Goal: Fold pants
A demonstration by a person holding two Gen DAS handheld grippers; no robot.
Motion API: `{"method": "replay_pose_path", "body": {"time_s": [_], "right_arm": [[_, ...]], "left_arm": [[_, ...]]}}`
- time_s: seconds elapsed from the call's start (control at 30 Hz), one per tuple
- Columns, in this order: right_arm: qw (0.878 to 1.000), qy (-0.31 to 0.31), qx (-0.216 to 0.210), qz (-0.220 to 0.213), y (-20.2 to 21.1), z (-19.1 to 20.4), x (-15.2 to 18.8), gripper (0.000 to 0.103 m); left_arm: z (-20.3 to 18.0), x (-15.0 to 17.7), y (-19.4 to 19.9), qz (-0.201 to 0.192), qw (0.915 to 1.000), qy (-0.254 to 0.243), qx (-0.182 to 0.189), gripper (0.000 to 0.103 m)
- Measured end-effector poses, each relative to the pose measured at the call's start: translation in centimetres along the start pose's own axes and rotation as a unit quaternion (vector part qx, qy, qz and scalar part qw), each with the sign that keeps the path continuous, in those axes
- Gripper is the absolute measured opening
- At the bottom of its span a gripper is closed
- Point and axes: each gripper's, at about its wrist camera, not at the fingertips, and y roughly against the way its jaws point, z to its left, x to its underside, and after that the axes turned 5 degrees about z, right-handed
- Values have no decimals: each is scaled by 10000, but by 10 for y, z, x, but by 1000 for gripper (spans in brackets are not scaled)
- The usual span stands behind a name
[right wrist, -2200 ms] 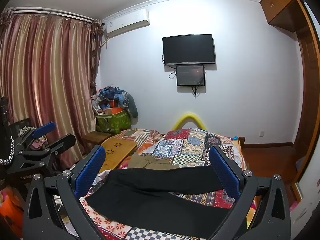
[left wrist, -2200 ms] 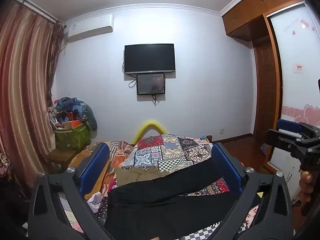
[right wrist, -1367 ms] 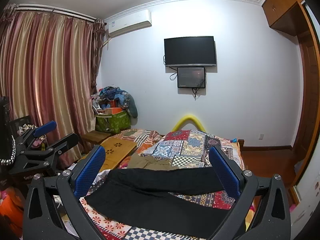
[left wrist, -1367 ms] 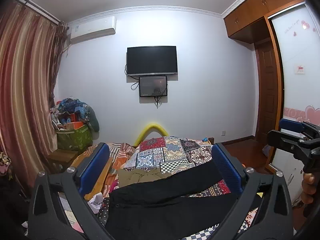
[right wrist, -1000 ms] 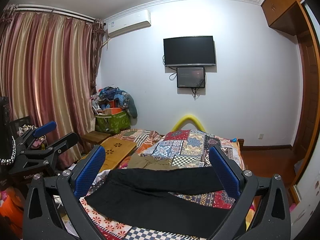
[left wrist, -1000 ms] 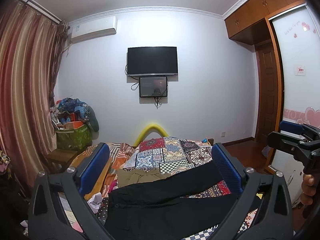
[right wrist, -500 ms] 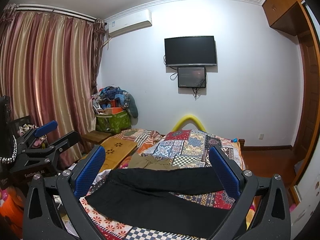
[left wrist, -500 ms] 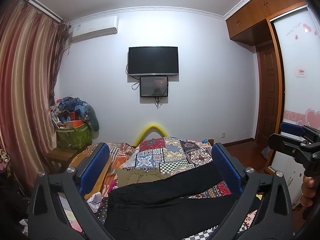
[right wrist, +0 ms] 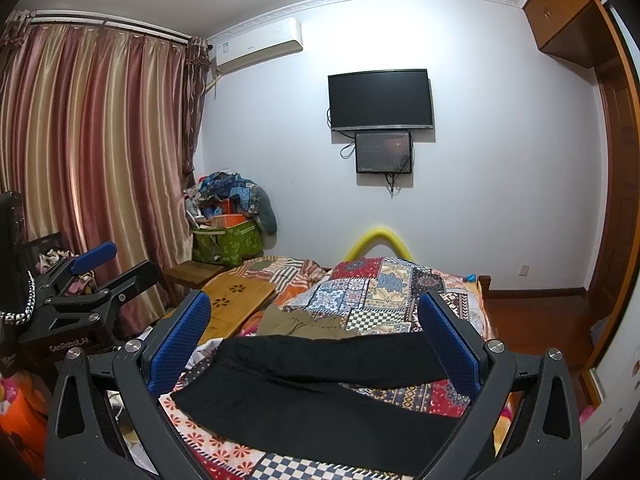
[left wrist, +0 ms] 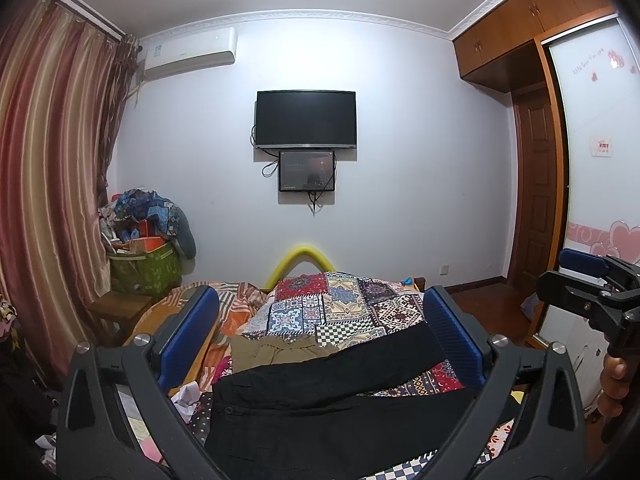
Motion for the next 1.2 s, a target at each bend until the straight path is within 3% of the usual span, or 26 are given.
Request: {"method": "replay_pose_path", "body": {"time_s": [0.73,1.0,1.2], "right_arm": [[9999,-84,-28,108,-7,-7,2,103],[9994,-32,146,328,-31,-28,13,103],[9957,54,403,831,-72,-62,34,103]], "left_arm": [[-2,1,-14,145,9999,-44,-3,103],[17,11,-49,351,9993,43,-112,103],[52,27,-100,775,9962,71,-390,103]]}}
